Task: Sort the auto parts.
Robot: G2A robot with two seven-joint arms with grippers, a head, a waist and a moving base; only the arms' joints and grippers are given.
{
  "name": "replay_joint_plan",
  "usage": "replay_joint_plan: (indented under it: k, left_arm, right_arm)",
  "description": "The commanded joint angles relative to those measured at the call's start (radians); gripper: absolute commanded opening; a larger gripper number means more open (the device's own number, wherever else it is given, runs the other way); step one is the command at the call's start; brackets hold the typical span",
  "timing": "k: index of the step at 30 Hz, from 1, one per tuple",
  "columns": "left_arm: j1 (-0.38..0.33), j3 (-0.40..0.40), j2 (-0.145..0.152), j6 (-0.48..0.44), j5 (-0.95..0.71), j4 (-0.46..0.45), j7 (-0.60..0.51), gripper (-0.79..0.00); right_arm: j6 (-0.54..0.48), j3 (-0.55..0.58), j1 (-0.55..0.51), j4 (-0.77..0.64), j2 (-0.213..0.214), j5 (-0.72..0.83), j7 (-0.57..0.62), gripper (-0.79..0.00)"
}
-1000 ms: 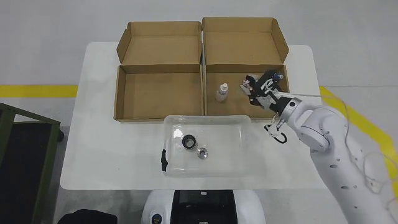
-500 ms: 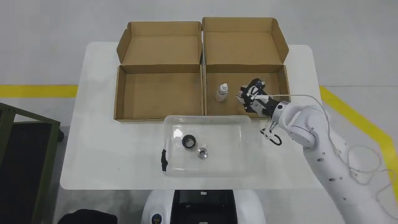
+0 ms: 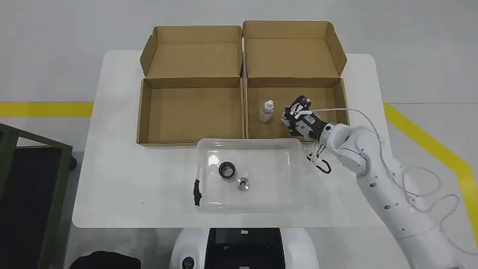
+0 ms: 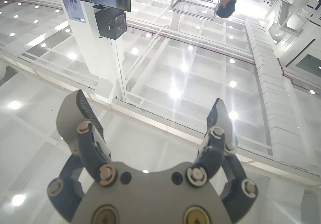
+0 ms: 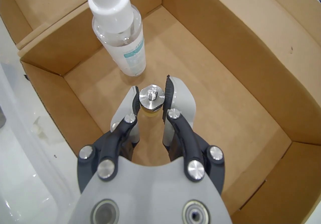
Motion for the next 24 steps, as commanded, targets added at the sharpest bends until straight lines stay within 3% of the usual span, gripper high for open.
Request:
replay_joint_plan:
  k: [1,5,12,16,21,24]
  left_arm:
    - [0.000,0.000,0.000,0.000,0.000,0.000,0.000,0.000]
    - [0.000,0.000,0.000,0.000,0.000,0.000,0.000,0.000]
    - [0.000,0.000,0.000,0.000,0.000,0.000,0.000,0.000]
    - [0.000,0.000,0.000,0.000,0.000,0.000,0.000,0.000]
    - [0.000,0.000,0.000,0.000,0.000,0.000,0.000,0.000]
    - [0.000,0.000,0.000,0.000,0.000,0.000,0.000,0.000]
  right_arm:
    - [0.001,-0.003,0.006,0.007,-0.002,-0.003,0.001,-0.520]
    - [-0.005,-0.007,0.017,0.023,-0.004,-0.009,0.005,-0.425]
    - [-0.008,0.012,0.029,0.010,-0.003,-0.012,0.006,-0.391]
    - [-0.010,0.040,0.033,-0.045,0.001,-0.016,0.004,-0.259]
    - [-0.040,0.073,0.031,-0.145,0.007,-0.009,0.015,-0.154]
    - [-0.065,0.089,0.019,-0.216,0.011,0.011,0.036,-0.132]
